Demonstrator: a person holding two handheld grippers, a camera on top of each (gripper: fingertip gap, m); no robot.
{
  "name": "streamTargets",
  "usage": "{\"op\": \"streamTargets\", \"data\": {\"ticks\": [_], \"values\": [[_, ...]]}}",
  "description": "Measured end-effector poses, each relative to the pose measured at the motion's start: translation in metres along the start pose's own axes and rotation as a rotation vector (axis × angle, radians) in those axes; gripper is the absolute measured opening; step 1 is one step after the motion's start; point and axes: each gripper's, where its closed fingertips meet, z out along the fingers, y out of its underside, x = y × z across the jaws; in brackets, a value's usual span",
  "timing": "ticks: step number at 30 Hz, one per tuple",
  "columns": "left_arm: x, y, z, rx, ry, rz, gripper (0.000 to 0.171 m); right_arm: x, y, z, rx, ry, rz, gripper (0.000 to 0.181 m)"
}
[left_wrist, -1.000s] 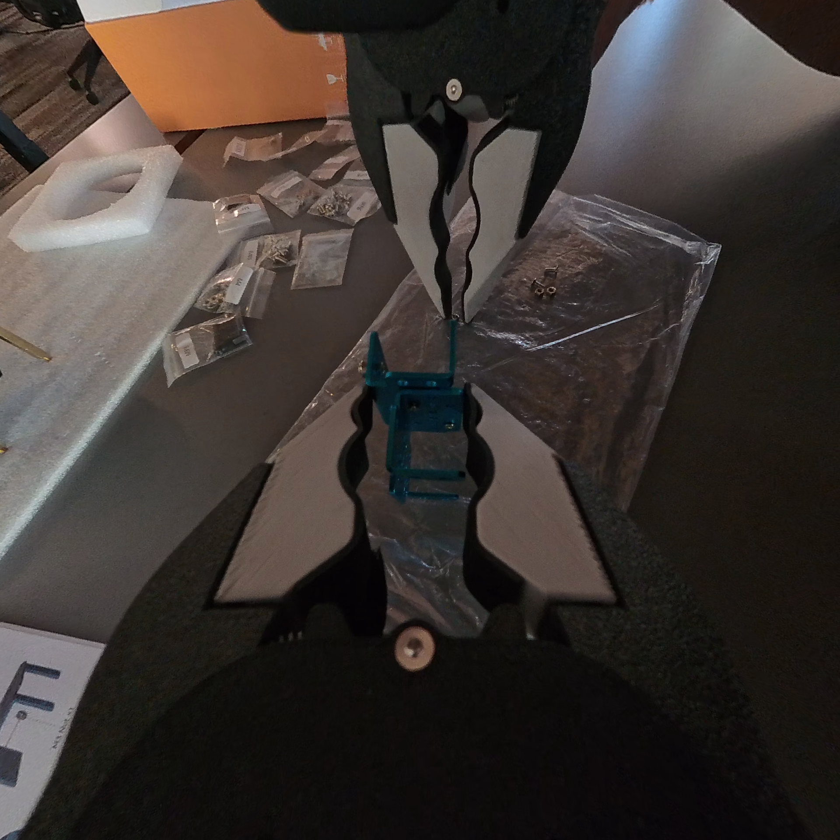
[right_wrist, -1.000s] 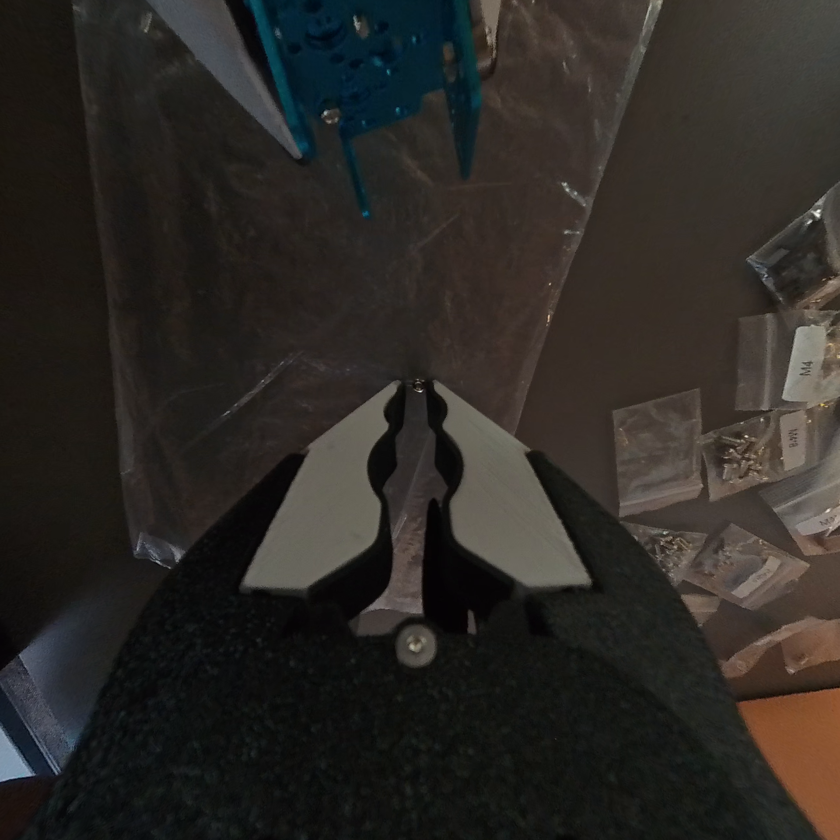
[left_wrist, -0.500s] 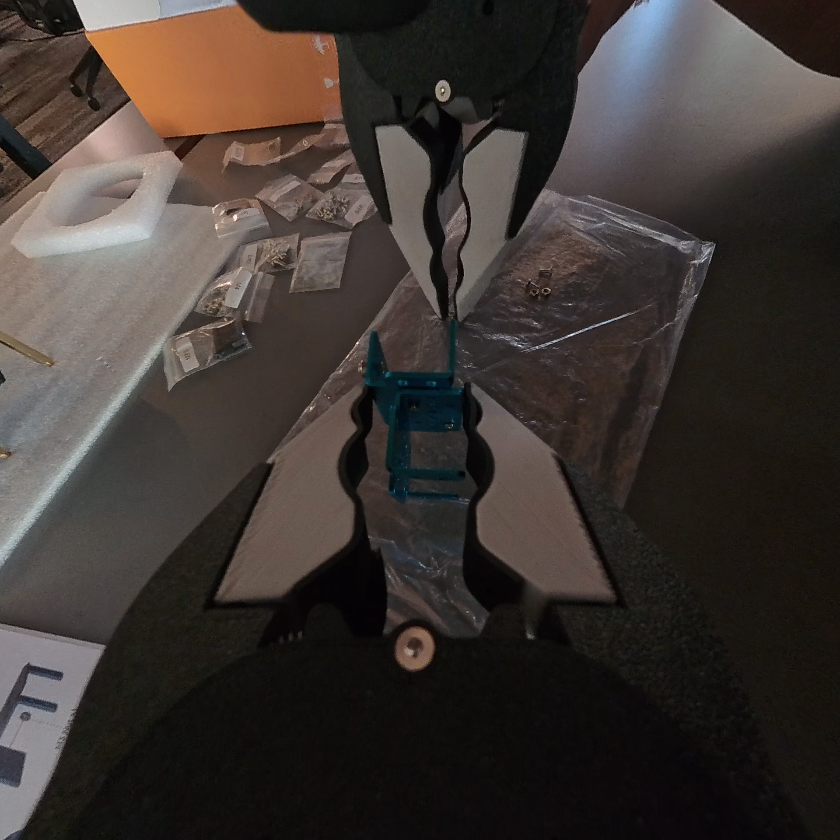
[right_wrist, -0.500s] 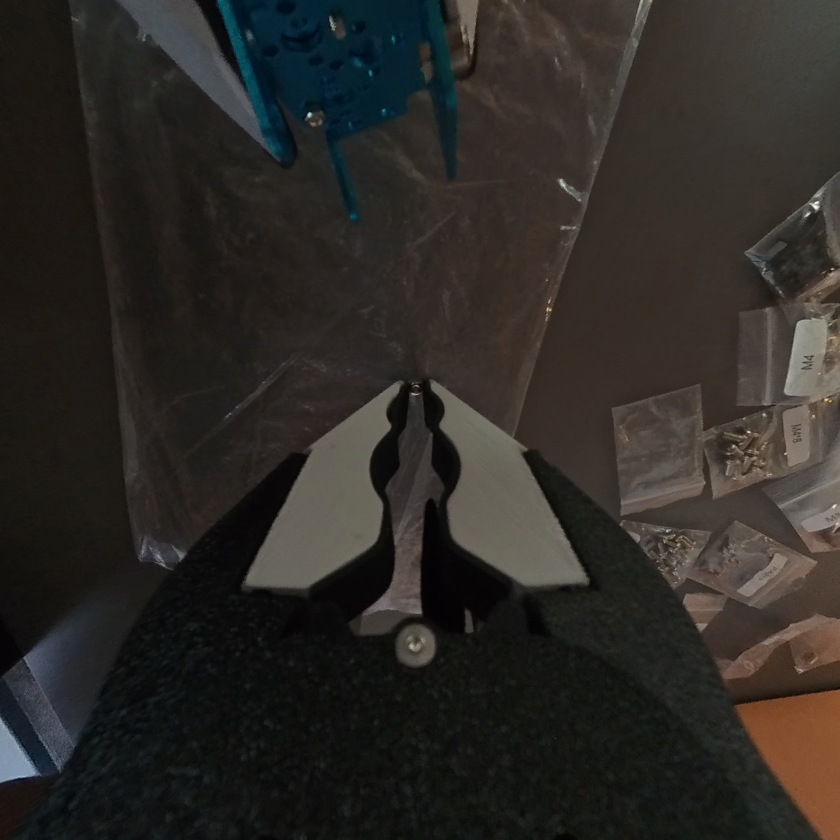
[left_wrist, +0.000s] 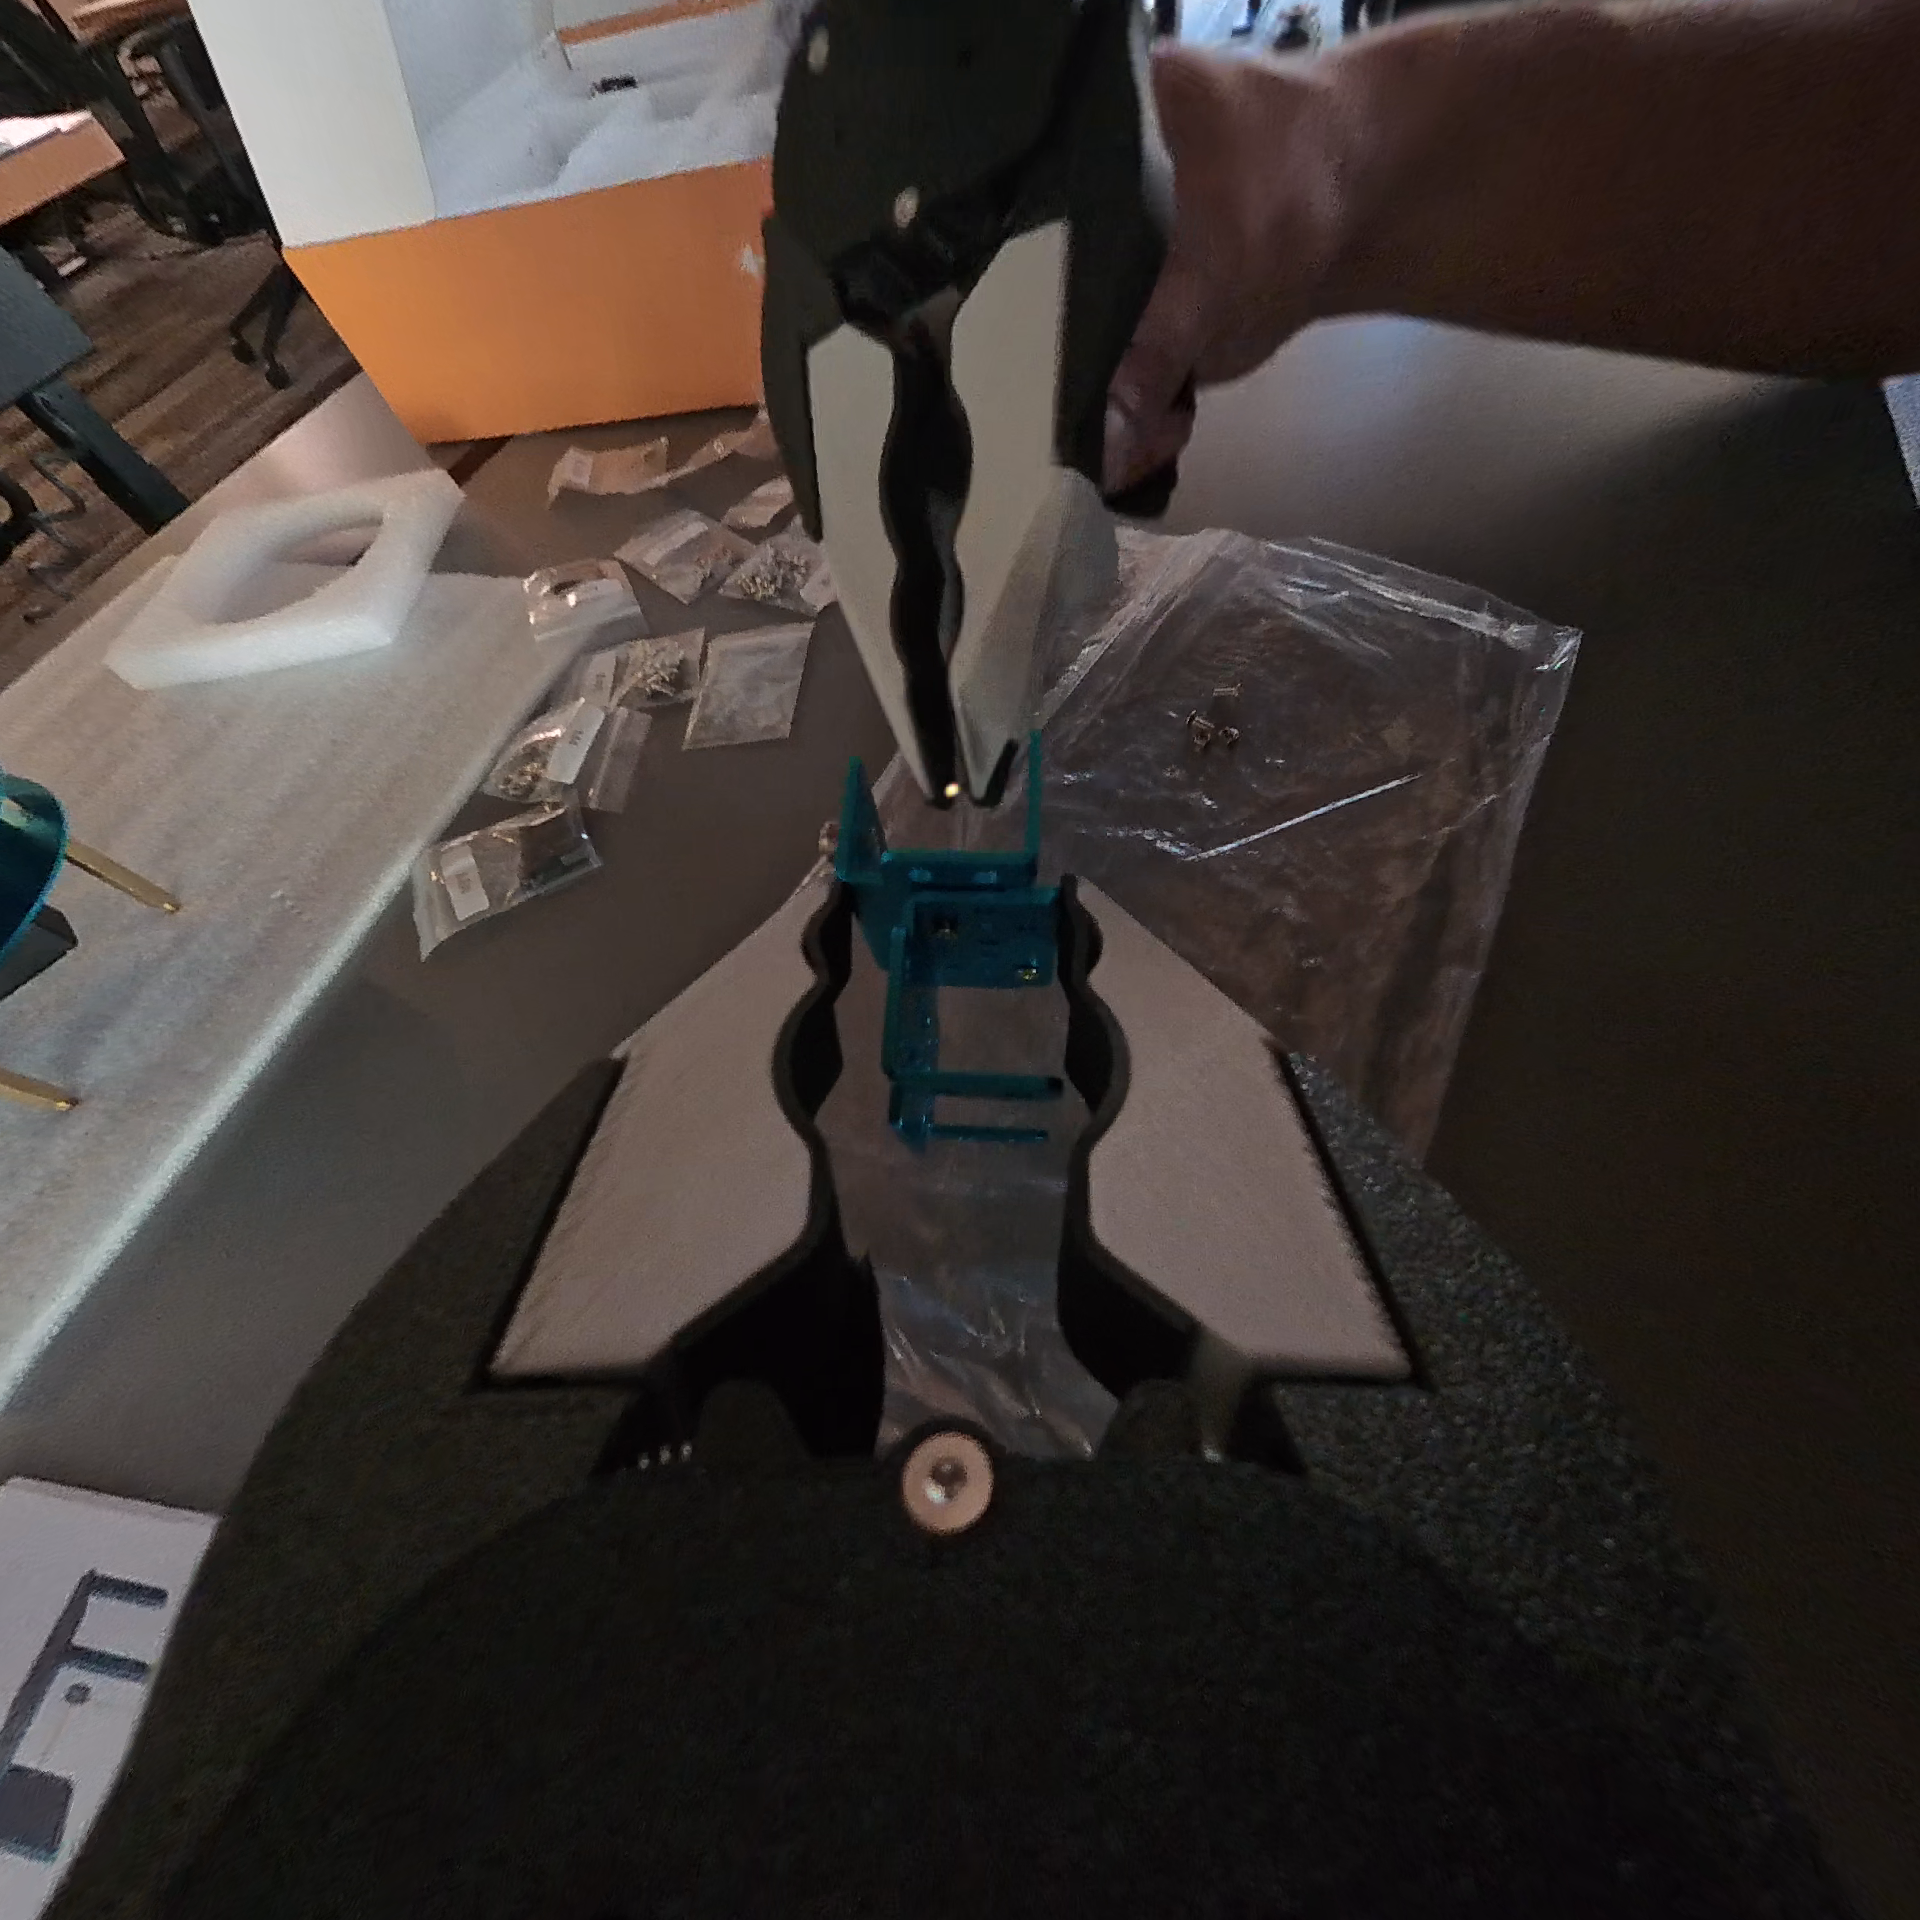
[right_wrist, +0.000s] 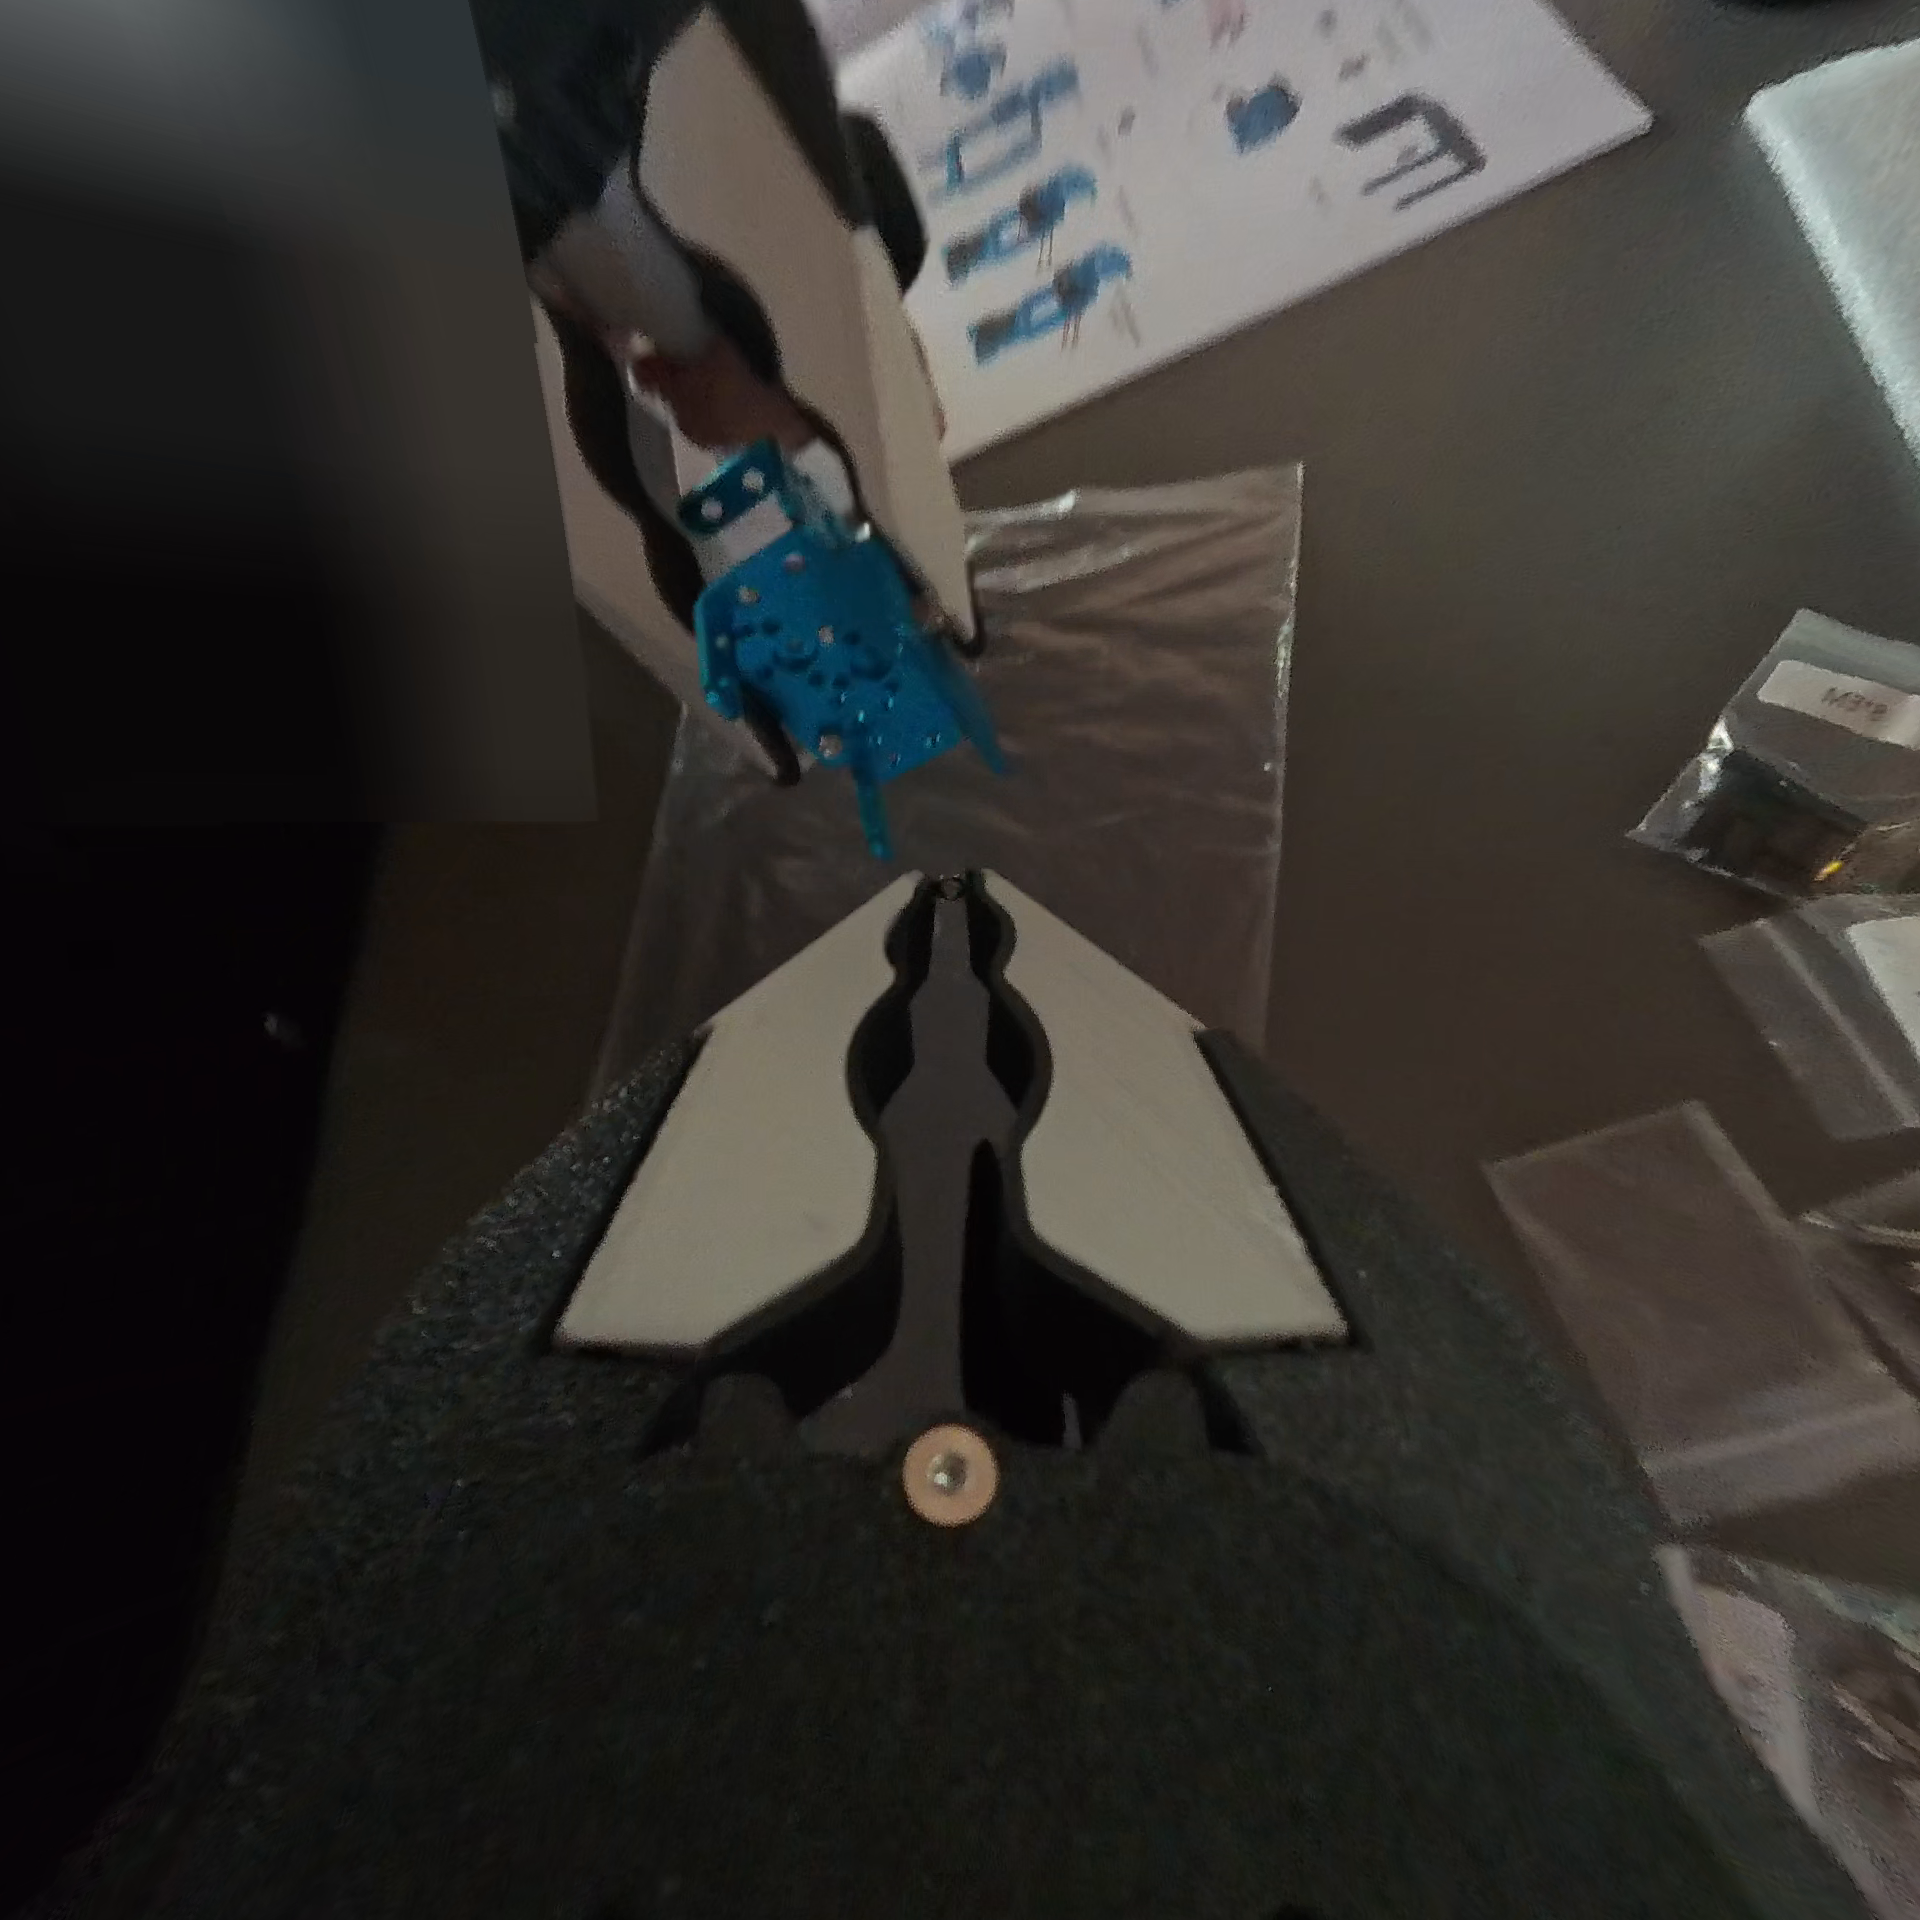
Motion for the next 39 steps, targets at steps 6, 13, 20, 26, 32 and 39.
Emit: {"op": "streamTargets", "data": {"ticks": [6, 13, 20, 26, 32, 39], "values": [[-0.001, -0.009, -0.003, 0.058, -0.008, 0.007, 0.04, -0.019, -0.024, 0.002, 0.257, -0.219, 0.176, 0.005], [0.0, -0.012, -0.002, 0.076, -0.033, 0.056, 0.04, -0.023, -0.045, -0.004, 0.391, -0.367, 0.364, 0.004], [-0.003, -0.011, 0.0, 0.078, -0.044, 0.034, 0.04, -0.026, -0.05, 0.001, 0.371, -0.34, 0.405, 0.005], [-0.003, -0.005, 0.003, 0.048, -0.039, 0.01, 0.04, -0.024, -0.046, 0.006, 0.338, -0.336, 0.442, 0.005], [-0.002, 0.018, 0.012, -0.083, -0.014, -0.051, 0.04, -0.012, -0.034, 0.007, 0.327, -0.325, 0.503, 0.005], [0.005, 0.031, 0.018, -0.162, 0.007, -0.029, 0.04, -0.004, -0.013, 0.017, 0.268, -0.33, 0.605, 0.004]]}}
